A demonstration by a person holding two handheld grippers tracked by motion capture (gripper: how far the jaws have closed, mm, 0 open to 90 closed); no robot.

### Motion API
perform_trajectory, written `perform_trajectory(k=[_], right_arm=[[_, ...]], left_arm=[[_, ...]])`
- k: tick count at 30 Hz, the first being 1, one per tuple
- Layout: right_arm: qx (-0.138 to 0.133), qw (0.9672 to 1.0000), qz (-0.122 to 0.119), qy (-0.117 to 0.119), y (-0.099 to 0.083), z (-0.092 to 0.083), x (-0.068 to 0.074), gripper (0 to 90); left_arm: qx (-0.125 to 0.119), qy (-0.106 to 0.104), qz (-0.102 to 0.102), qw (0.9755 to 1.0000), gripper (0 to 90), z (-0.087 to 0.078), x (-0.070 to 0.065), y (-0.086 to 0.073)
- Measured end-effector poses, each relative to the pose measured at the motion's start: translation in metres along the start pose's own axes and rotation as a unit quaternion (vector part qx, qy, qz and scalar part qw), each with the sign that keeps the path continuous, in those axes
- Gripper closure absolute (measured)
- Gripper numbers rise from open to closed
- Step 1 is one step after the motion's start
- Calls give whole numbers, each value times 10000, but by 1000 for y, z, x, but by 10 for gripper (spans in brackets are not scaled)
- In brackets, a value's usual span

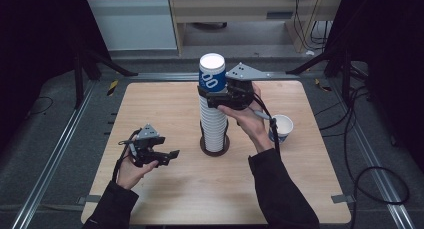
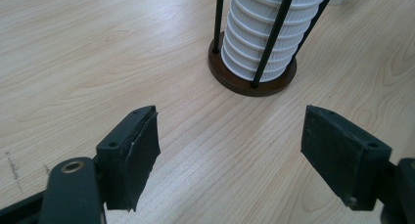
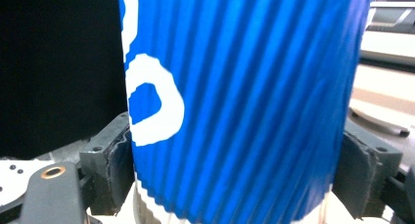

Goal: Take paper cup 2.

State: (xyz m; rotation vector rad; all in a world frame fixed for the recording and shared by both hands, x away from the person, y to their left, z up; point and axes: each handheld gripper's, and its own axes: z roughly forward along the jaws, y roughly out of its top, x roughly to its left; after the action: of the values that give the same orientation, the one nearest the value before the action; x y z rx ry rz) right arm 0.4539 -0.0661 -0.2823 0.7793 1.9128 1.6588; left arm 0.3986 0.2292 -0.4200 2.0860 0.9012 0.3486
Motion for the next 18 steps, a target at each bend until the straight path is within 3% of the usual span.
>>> perform_trajectory(k=[13, 18], right_arm=[[-123, 9998, 26, 136, 22, -8, -3, 196], [-164, 9998, -116, 92, 34, -8, -1, 200]], left_arm=[[-16, 22, -17, 10000, 213, -2, 1, 0], [-15, 20, -12, 10000, 214, -2, 1, 0]])
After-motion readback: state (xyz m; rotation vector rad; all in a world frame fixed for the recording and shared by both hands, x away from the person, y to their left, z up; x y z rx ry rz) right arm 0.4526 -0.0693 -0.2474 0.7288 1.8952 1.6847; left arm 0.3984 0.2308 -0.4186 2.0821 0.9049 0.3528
